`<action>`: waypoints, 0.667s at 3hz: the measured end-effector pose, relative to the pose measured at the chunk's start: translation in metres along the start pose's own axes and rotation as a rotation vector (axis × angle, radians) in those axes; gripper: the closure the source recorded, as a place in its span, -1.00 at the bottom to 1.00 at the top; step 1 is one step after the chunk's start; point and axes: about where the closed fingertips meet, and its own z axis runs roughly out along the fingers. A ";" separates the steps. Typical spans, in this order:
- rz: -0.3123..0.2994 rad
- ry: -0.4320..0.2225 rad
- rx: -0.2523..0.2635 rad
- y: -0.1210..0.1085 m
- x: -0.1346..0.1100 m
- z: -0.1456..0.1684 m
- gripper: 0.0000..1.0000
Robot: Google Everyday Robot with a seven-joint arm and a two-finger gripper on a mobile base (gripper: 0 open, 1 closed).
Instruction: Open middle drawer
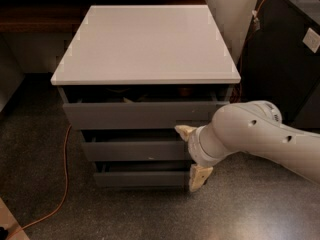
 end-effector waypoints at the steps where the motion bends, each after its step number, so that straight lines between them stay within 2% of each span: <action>1: -0.014 0.008 -0.021 -0.005 0.017 0.081 -1.00; 2: -0.014 0.008 -0.021 -0.005 0.017 0.081 -1.00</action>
Offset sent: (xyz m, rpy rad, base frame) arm 0.0616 0.0192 -0.1174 -0.0090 0.0199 -0.0008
